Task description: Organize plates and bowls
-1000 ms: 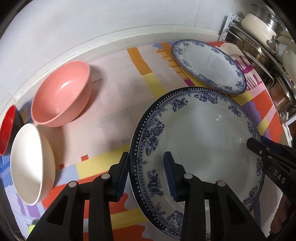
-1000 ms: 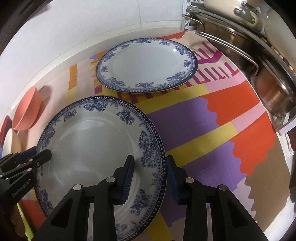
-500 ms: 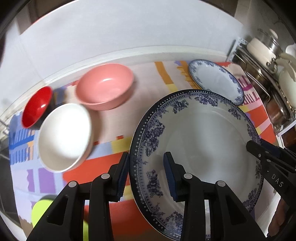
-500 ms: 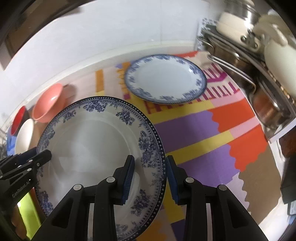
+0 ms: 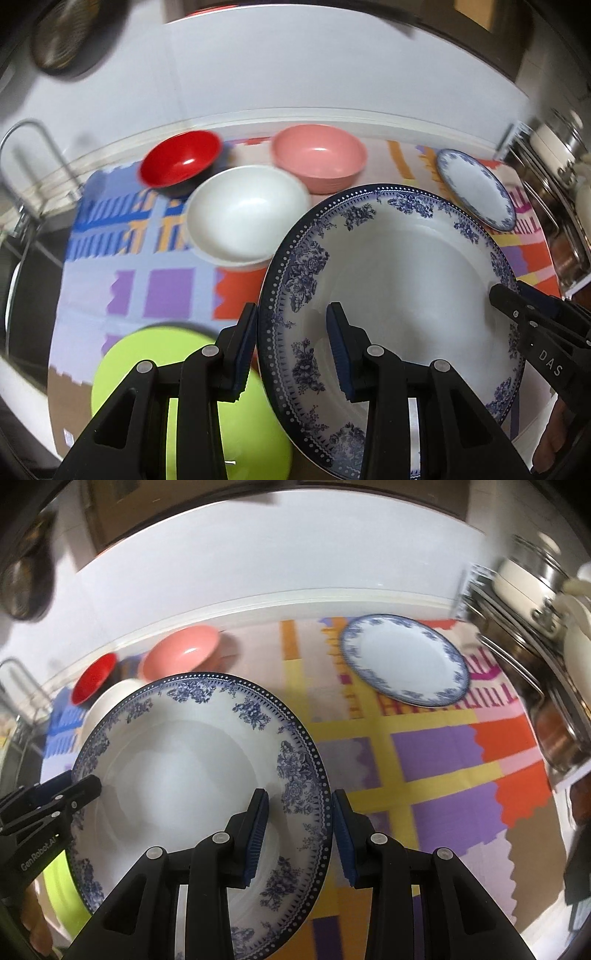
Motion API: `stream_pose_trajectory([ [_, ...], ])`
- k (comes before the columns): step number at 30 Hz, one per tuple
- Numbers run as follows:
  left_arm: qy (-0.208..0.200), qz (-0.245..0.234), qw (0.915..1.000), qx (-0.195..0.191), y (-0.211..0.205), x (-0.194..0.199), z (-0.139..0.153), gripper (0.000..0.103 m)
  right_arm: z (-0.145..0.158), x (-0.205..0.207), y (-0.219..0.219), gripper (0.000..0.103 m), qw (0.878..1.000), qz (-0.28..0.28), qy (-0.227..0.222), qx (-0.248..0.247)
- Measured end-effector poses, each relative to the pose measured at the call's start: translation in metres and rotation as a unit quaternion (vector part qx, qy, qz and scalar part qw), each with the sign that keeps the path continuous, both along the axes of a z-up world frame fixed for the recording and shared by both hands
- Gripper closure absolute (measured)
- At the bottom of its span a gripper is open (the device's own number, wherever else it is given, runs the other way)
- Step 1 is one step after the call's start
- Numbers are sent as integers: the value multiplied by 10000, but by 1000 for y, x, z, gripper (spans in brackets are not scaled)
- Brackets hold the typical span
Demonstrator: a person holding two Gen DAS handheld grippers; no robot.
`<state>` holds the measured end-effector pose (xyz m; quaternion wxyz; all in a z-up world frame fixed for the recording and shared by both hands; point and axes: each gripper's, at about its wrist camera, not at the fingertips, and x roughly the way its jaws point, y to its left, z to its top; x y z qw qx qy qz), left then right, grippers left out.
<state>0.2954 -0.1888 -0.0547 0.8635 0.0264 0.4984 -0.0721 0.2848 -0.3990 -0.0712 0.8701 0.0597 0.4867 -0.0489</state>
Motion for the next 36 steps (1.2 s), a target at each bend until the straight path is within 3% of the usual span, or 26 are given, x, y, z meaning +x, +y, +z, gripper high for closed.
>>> stream_pose_trajectory([
  [16, -19, 1043, 9945, 136, 92, -44, 3, 66, 3, -5, 93, 67, 9926, 1211, -85, -62],
  [27, 345, 1853, 9820, 145, 152, -73, -20, 65, -11, -3, 161, 67, 9767, 2137, 87, -165],
  [36, 590, 2236, 9727, 199, 178, -86, -40, 65, -33, -4, 198, 67, 9651, 2594, 338, -124],
])
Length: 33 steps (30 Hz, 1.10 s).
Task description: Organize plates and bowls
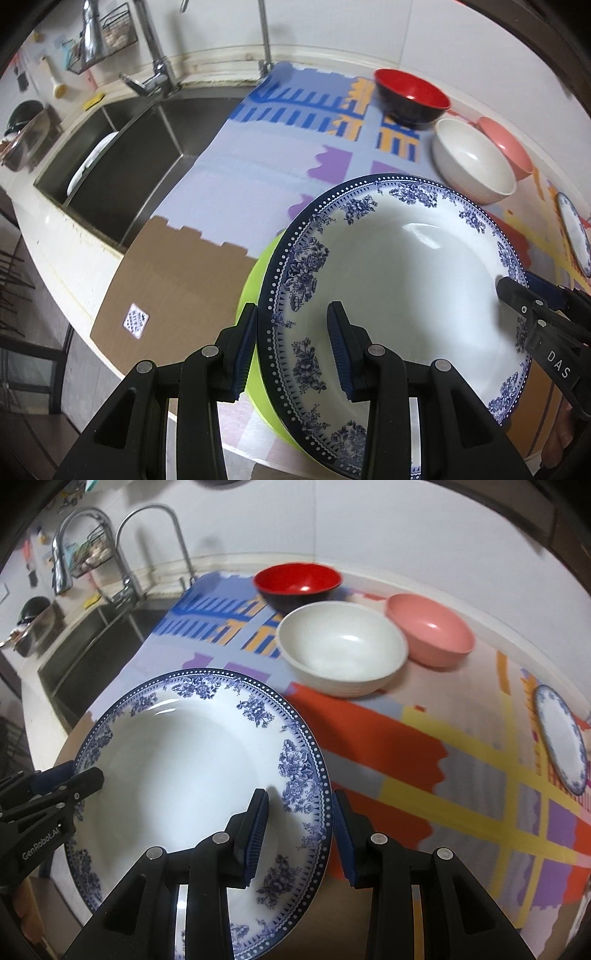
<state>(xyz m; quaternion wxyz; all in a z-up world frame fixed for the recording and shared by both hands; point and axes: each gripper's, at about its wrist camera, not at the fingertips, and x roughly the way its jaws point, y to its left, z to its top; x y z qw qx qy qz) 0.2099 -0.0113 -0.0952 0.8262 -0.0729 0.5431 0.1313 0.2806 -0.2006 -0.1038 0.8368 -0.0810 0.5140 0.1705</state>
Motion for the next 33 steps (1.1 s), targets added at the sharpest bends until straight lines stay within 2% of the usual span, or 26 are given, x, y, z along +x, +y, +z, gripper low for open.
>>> stream_pose_trajectory([
  [13, 232, 218, 9995, -31, 17, -1, -27, 65, -27, 6, 25, 67, 9994, 223, 250, -67],
  [23, 315, 176, 9993, 82, 16, 2, -32, 64, -37, 7, 28, 67, 9988, 269, 393, -100],
  [31, 345, 136, 9992, 126, 14, 4, -34, 57, -37, 6, 30, 66, 9985, 382, 372, -148],
  [33, 290, 123, 9992, 243, 12, 4, -30, 46, -37, 7, 29, 65, 9985, 364, 388, -133],
])
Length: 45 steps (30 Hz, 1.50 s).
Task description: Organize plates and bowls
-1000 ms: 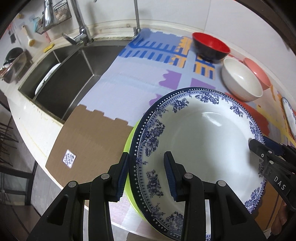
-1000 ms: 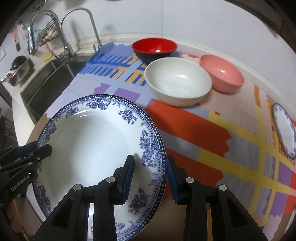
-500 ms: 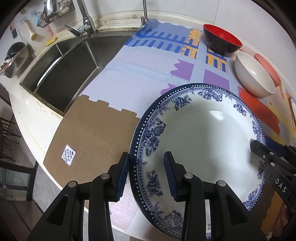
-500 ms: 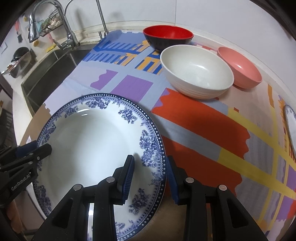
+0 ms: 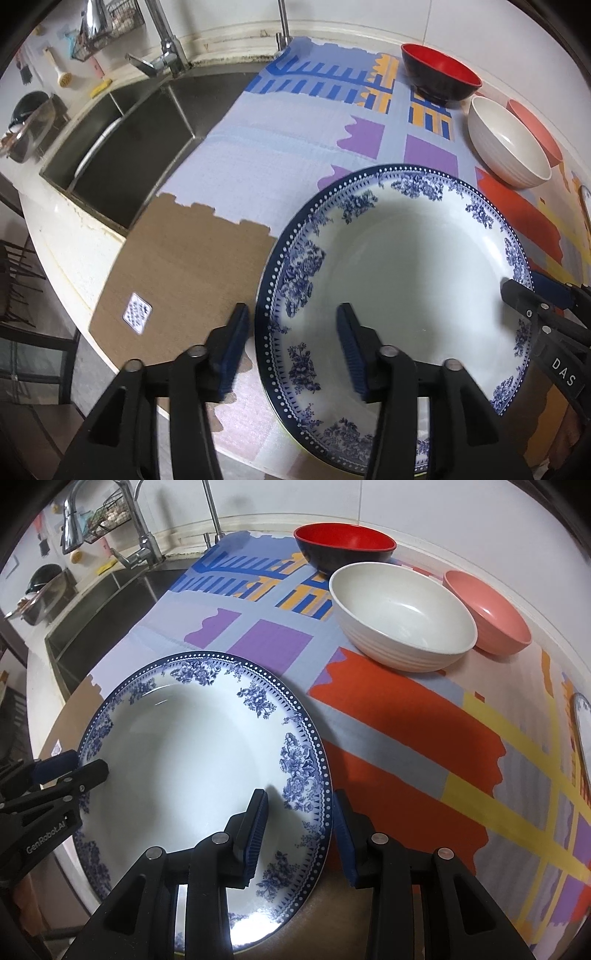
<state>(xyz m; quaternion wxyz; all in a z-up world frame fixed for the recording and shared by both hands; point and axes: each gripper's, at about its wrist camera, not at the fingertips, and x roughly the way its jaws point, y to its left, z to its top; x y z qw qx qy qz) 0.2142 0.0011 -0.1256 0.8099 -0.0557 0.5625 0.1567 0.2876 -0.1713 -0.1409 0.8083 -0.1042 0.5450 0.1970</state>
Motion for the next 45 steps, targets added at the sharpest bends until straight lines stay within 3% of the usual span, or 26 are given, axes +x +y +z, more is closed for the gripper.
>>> stream_pose_trajectory([
  [2, -55, -10, 9999, 92, -1, 0, 4, 42, 1, 1, -3, 63, 10000, -56, -18, -2],
  [14, -515, -508, 9974, 58, -28, 5, 38, 40, 30, -6, -28, 60, 9988, -311, -355, 163],
  [25, -933, -1277, 9874, 45, -74, 20, 65, 38, 66, -13, -73, 60, 9936, -769, -792, 259],
  [31, -1229, -1759, 9767, 32, -105, 36, 84, 33, 83, -11, -103, 59, 9880, -1128, -1010, 301],
  [33, -1327, -1925, 9723, 31, -118, 43, 91, 31, 87, -9, -112, 50, 9858, -1247, -1073, 329],
  [45, -1542, -2941, 9430, -199, -206, 86, 117, 25, 111, 1, -190, 50, 9635, -2203, -1498, 252],
])
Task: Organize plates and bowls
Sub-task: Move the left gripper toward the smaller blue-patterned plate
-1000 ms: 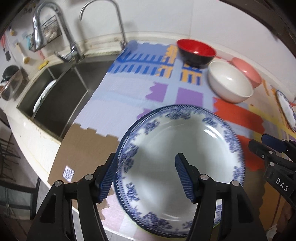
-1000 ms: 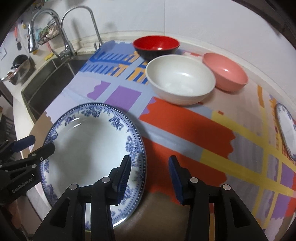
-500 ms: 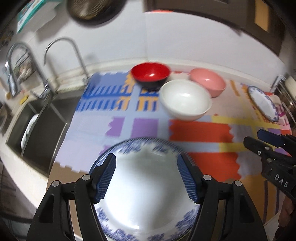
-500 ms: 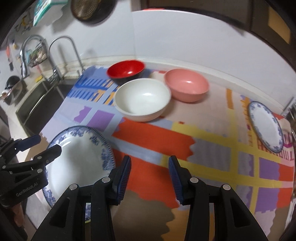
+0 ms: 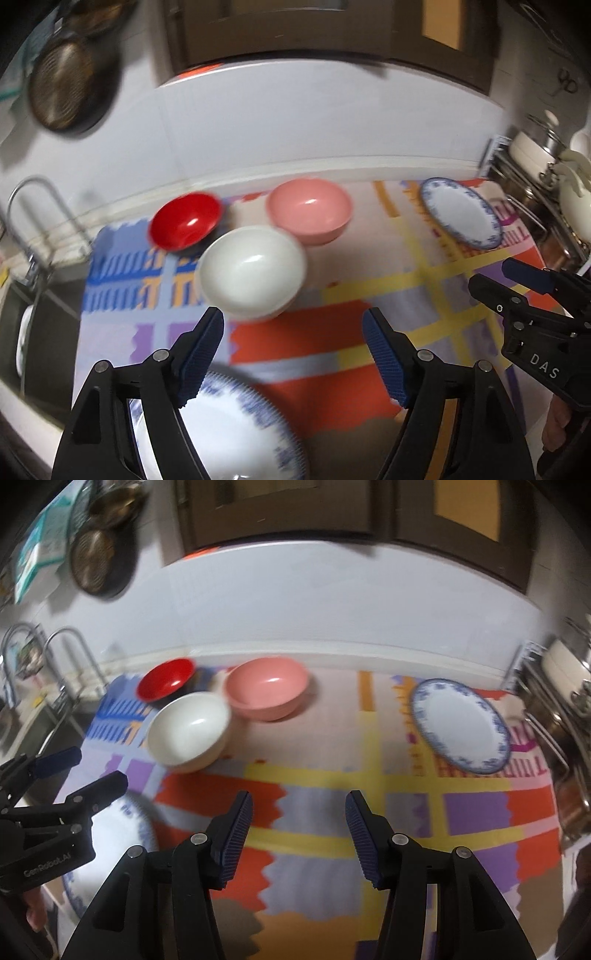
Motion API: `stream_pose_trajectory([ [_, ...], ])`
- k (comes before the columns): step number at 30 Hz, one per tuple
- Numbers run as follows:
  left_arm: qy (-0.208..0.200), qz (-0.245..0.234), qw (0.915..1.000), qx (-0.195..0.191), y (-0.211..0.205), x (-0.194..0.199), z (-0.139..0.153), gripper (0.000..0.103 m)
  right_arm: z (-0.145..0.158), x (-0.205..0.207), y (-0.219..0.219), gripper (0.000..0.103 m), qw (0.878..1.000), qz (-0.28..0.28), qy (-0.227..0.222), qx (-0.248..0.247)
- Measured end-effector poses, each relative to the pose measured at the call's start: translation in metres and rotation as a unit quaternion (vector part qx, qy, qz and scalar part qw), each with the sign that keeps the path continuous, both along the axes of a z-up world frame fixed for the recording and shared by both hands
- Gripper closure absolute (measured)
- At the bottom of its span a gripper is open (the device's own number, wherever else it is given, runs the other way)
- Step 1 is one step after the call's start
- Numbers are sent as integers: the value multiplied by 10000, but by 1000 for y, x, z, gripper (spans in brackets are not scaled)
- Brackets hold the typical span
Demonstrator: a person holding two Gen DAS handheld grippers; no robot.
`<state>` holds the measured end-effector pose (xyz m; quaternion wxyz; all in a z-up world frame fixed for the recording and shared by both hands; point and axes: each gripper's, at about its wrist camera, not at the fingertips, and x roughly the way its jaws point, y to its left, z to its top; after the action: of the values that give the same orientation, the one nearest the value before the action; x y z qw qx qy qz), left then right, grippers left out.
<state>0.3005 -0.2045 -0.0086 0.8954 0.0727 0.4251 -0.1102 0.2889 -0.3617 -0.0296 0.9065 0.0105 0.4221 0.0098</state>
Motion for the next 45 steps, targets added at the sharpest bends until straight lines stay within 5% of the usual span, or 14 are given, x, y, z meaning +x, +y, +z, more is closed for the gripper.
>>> stream_pose_trajectory([
  [21, -263, -1325, 9908, 114, -162, 84, 11, 24, -11, 31, -158, 50, 9822, -1858, -276, -11],
  [45, 297, -1478, 9882, 258, -278, 203, -79, 25, -83, 115, -293, 50, 9616, -2745, -37, 69],
])
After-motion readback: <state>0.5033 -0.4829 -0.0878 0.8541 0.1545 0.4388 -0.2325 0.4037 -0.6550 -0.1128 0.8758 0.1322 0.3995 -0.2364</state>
